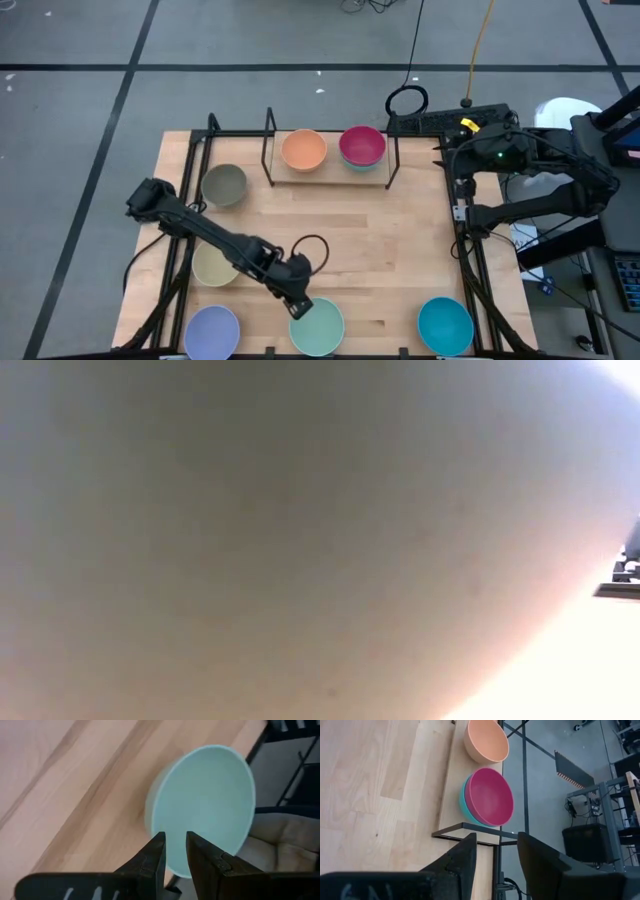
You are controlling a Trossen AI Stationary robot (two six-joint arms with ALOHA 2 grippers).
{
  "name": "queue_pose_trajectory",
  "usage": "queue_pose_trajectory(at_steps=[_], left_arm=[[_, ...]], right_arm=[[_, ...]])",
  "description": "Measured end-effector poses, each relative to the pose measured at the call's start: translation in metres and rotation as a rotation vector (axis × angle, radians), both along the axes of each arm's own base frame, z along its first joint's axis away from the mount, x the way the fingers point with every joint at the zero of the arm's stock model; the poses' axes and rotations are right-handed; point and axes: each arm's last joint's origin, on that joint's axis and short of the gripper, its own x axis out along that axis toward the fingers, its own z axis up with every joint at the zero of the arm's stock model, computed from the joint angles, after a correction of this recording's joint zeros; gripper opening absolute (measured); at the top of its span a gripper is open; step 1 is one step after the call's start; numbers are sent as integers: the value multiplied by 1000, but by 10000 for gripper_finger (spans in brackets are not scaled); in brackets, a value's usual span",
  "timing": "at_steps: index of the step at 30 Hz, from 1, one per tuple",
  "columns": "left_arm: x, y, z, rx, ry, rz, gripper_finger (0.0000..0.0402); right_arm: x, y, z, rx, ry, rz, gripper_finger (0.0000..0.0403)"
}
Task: Place and stack bowls onto a shelf
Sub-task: Stack the light green bowl on top of the orange bowl on the shelf
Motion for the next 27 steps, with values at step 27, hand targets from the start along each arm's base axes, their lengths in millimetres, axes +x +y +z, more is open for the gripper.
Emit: queue_pose_trajectory(at_steps=[27], left_arm=[[7, -15, -42, 115, 53, -91, 81]], right_arm=[[-7, 1, 2, 1, -25, -5, 134]])
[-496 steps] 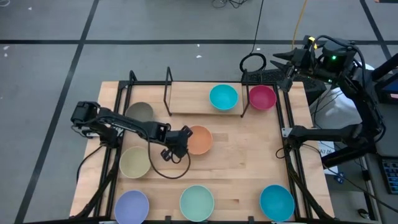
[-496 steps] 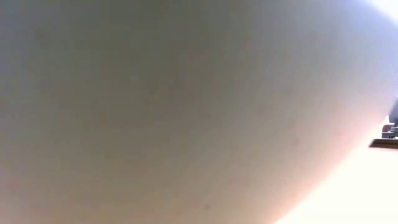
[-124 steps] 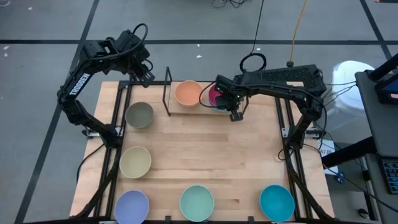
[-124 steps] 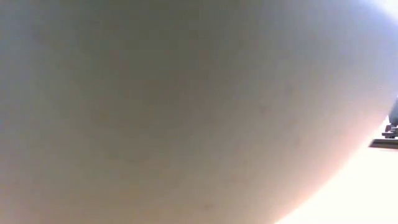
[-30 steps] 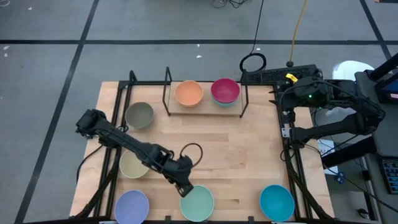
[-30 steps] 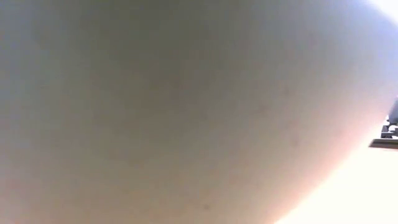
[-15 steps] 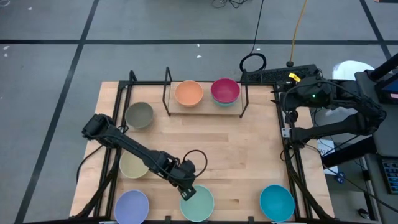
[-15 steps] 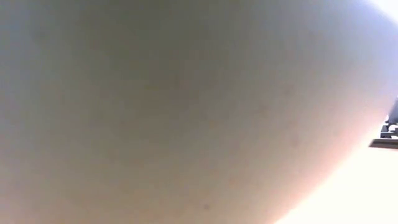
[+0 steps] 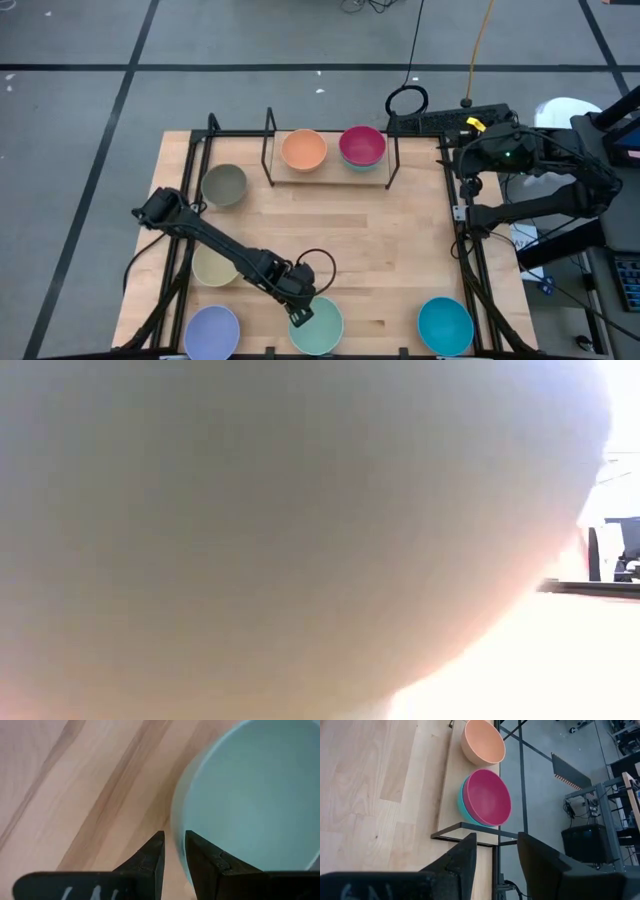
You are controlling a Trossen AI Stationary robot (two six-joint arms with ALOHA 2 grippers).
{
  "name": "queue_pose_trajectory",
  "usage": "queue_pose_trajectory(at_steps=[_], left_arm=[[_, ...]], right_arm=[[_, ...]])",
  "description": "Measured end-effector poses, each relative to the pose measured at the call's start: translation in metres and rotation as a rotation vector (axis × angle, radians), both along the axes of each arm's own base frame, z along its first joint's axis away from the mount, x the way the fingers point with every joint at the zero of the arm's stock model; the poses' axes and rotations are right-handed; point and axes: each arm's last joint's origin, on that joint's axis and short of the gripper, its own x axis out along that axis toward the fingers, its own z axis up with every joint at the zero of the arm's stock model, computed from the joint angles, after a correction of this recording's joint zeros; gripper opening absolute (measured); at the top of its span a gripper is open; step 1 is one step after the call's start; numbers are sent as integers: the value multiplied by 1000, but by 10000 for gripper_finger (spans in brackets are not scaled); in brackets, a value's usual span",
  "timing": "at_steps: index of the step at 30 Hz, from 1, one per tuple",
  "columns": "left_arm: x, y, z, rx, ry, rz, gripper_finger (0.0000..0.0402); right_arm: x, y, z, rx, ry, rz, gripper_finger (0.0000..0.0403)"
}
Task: Place and stack bowls onto a shelf
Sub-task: Stack the light green bowl on top of the orange bowl on the shelf
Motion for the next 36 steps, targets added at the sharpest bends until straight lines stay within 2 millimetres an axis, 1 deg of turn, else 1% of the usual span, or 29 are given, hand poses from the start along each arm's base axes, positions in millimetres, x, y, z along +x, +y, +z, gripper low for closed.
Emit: queue_pose_trajectory(at_steps=[7, 13, 16, 18, 20, 23, 24, 25, 31, 34, 36], left_arm=[[6, -6, -5, -30, -32, -5, 81], [7, -8, -13, -11, -21, -28, 81], [12, -9, -18, -20, -48, -32, 81], [12, -9, -20, -22, -36, -34, 80], [13, -8, -21, -25, -41, -31, 72], [13, -8, -22, -19, -31, -30, 30], [13, -8, -22, -20, -31, -30, 17], [13, -8, -22, -23, -34, -25, 13], [13, -5, -20, -11, -34, -46, 9], [11, 4, -13, -7, -13, -59, 9], [9, 15, -4, 5, -6, -82, 9]], right_arm=[[0, 0, 0, 0, -1, 0, 134], [0, 0, 0, 0, -1, 0, 134], [0, 0, 0, 0, -1, 0, 134], [0, 0, 0, 0, -1, 0, 134], [0, 0, 0, 0, -1, 0, 134], [0, 0, 0, 0, -1, 0, 134], [0, 0, 0, 0, -1, 0, 134], [0, 0, 0, 0, -1, 0, 134], [0, 0, 0, 0, -1, 0, 134], [0, 0, 0, 0, -1, 0, 134], [0, 0, 0, 0, -1, 0, 134]])
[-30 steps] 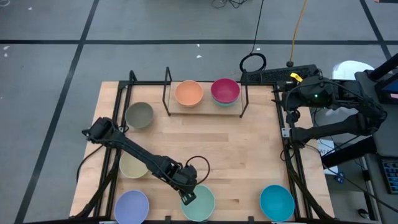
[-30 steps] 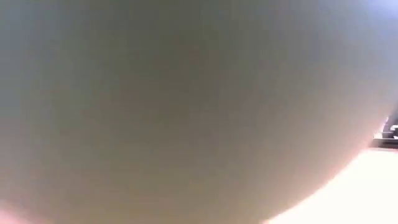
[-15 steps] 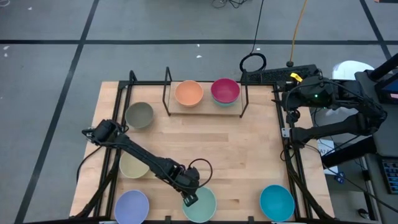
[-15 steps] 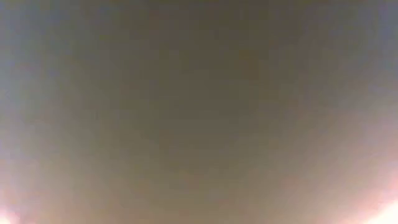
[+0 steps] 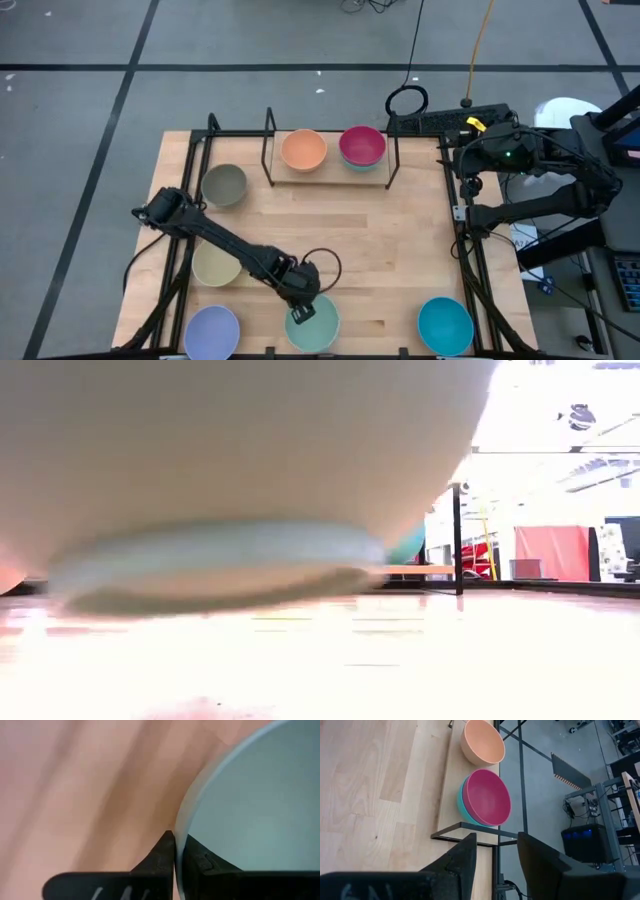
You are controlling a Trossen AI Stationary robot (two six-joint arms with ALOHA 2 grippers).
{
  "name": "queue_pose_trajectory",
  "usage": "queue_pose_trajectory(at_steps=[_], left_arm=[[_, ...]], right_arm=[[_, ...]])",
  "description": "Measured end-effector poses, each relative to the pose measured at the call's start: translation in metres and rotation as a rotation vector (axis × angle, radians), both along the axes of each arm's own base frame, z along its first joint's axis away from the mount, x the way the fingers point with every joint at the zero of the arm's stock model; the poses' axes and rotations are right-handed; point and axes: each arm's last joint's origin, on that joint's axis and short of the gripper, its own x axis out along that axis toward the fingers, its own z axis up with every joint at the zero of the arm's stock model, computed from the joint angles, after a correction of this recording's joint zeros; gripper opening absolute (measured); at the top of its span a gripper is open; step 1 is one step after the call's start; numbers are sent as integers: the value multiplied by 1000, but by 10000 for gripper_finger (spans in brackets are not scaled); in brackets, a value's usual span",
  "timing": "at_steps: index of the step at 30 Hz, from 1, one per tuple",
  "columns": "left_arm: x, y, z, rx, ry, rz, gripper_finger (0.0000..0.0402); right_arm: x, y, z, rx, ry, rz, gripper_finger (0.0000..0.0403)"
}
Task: Place and stack bowls onto a shelf
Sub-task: Stack the light green bowl on top of the orange bowl on the shelf
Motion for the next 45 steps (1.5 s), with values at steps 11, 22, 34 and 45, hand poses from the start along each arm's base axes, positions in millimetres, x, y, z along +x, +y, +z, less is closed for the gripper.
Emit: queue_pose_trajectory(at_steps=[11, 22, 34, 45], left_arm=[[-25, 100, 76, 116, 0, 40, 9], [-47, 213, 178, 368, -30, 65, 9], [-77, 318, 228, 513, -84, 97, 8], [-55, 369, 225, 554, -120, 10, 8]], right_arm=[[1, 0, 1, -2, -16, 0, 134], [1, 0, 1, 54, -52, -56, 134], [3, -4, 6, -4, -120, -179, 134], [17, -5, 10, -6, -178, -180, 134]])
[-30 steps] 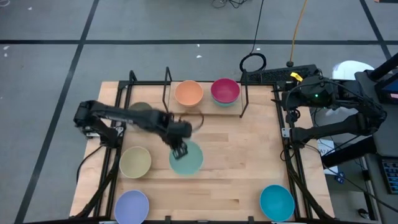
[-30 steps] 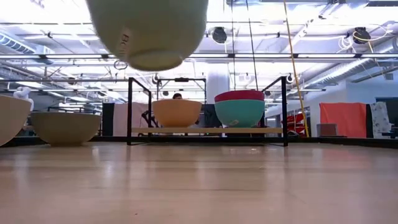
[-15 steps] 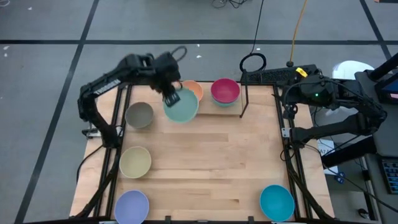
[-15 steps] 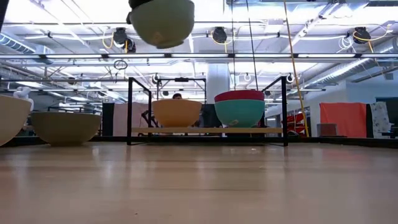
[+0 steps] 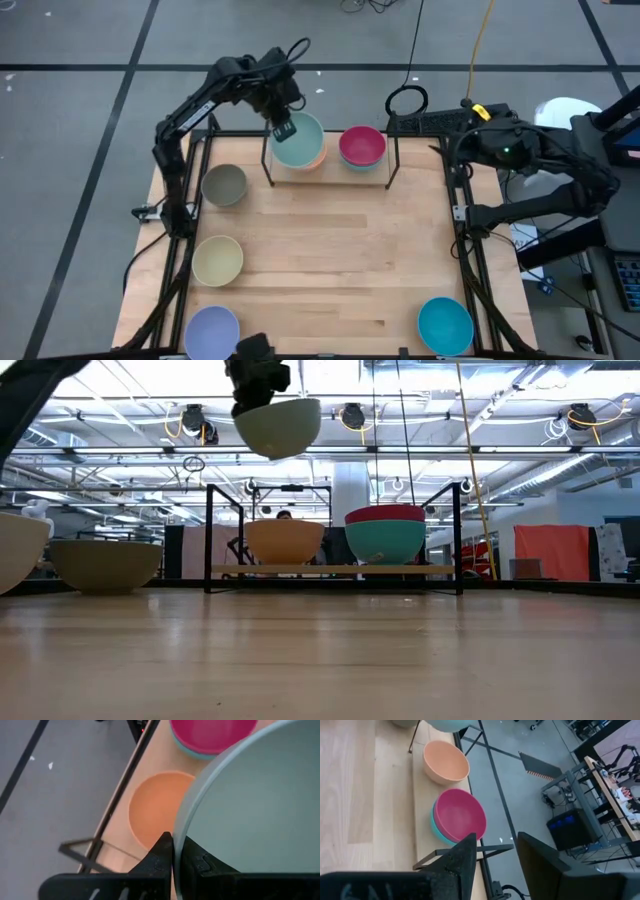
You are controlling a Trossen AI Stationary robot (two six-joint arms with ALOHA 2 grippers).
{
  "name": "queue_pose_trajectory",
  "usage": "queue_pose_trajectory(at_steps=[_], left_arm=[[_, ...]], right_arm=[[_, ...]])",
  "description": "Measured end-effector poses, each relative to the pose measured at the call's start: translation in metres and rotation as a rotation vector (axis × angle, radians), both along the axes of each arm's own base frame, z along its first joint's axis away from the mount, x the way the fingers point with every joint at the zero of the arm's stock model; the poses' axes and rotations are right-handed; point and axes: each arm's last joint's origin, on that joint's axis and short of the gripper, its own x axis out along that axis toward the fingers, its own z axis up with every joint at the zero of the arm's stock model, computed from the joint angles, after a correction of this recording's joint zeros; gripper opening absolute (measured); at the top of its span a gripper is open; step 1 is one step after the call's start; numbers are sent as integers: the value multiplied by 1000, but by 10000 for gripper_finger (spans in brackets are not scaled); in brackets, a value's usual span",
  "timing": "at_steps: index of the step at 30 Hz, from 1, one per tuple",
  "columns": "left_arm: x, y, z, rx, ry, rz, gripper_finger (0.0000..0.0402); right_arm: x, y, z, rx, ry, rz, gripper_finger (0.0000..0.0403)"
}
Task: Place and stack bowls onto a shelf
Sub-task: Stack the light green bowl on top of the orange bowl on the shelf
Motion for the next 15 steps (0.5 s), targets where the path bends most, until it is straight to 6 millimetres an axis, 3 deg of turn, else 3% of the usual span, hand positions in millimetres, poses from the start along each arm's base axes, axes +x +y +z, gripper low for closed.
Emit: queue_pose_trajectory(at_steps=[11, 15], left_arm=[[33, 20, -22, 49, -52, -88, 8], [32, 23, -22, 55, -53, -82, 8]], right_arm=[[3, -6, -1, 17, 1, -58, 134], [3, -8, -1, 17, 1, -76, 134]])
